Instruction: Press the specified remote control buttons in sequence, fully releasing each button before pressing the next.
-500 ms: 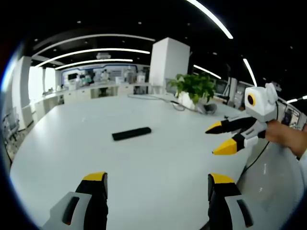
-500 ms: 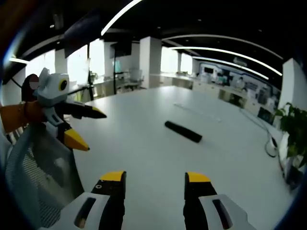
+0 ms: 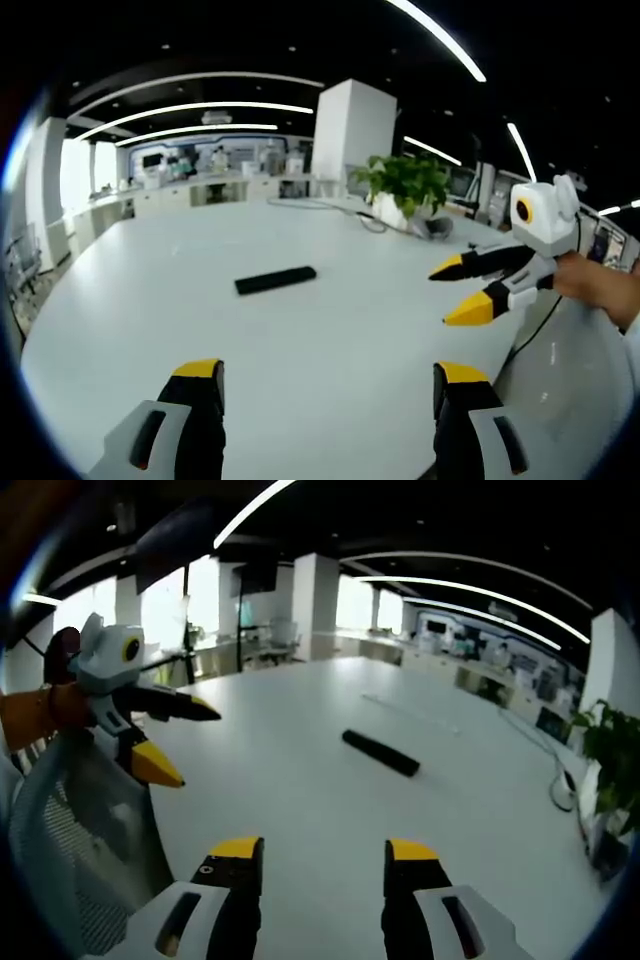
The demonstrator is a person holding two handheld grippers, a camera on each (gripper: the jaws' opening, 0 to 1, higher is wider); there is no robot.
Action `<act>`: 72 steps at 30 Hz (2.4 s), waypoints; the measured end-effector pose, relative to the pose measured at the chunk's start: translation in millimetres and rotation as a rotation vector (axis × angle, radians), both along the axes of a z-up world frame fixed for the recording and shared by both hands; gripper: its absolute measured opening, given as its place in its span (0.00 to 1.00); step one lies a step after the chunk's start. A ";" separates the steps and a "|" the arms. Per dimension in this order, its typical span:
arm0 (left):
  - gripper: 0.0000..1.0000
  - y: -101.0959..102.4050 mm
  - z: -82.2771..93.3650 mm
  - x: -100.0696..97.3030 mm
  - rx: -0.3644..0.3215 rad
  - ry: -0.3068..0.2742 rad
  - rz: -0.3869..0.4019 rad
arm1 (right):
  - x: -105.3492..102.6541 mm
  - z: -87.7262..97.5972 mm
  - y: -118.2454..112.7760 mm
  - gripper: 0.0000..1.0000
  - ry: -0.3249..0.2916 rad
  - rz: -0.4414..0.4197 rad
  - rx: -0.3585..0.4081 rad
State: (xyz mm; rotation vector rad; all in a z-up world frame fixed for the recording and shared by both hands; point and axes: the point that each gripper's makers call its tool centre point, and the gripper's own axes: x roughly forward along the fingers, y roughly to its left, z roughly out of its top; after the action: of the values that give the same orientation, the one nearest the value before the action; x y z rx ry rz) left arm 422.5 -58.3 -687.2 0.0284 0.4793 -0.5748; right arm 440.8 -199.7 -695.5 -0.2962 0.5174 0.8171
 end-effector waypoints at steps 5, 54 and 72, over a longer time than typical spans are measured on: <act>0.89 0.1 -0.2 -0.1 0.002 0.000 -0.001 | 0.8 -0.3 -1.4 0.45 -0.003 -0.003 -0.005; 0.88 -2.1 -3.8 -2.1 0.016 0.012 -0.012 | -0.1 -4.5 -3.6 0.45 -0.003 0.002 -0.038; 0.97 3.5 -2.5 4.1 0.014 0.011 0.022 | 4.5 -1.5 -6.3 0.54 0.024 -0.043 0.026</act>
State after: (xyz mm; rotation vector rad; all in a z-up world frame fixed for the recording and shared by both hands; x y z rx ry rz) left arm 426.6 -54.8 -689.7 0.0334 0.4940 -0.5505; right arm 445.2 -206.0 -697.0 -0.2512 0.5335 0.7854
